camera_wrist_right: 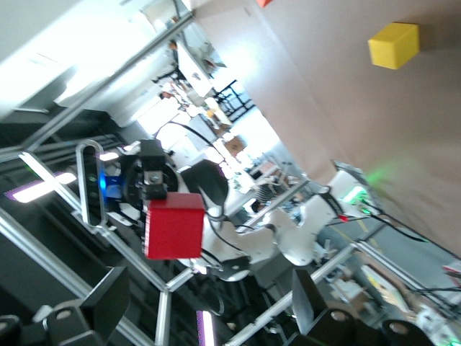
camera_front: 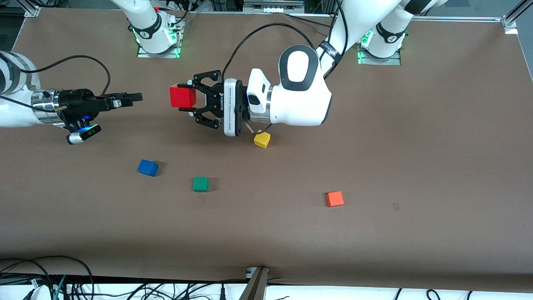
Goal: Pass red block to right arm, stack on blue
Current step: 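Close the right gripper on the red cube beside the left gripper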
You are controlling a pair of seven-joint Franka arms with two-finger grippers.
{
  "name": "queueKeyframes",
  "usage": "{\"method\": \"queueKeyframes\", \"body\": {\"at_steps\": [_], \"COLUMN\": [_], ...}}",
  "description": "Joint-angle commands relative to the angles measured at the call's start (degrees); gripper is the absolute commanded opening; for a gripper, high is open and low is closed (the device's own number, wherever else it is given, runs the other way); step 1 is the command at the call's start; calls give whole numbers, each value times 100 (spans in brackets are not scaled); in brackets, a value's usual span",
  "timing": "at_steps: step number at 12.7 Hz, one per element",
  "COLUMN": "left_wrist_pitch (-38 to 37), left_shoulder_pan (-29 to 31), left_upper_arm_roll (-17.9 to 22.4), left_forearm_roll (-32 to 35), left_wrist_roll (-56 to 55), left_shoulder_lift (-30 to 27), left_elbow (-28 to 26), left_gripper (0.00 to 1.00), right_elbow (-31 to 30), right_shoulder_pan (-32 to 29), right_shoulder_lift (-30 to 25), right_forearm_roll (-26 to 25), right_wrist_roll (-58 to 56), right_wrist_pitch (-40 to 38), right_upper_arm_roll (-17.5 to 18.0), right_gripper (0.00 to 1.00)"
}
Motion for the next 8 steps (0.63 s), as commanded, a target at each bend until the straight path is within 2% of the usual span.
{"method": "queueKeyframes", "body": {"at_steps": [1, 8], "left_wrist_pitch": [-7, -7], "left_shoulder_pan": [-57, -57], "left_upper_arm_roll": [37, 37], "left_forearm_roll": [-196, -248], "left_wrist_roll": [26, -27], "left_shoulder_lift": [114, 114], "left_elbow": [228, 228], "left_gripper": [0, 0], "right_elbow": [-161, -328], "right_shoulder_pan": [204, 854], "right_shoulder_lift": [-107, -107], "right_forearm_roll": [426, 882], "right_wrist_roll": [257, 556], "right_wrist_pitch": [289, 491], "right_upper_arm_roll": [63, 72], "right_gripper": [100, 100]}}
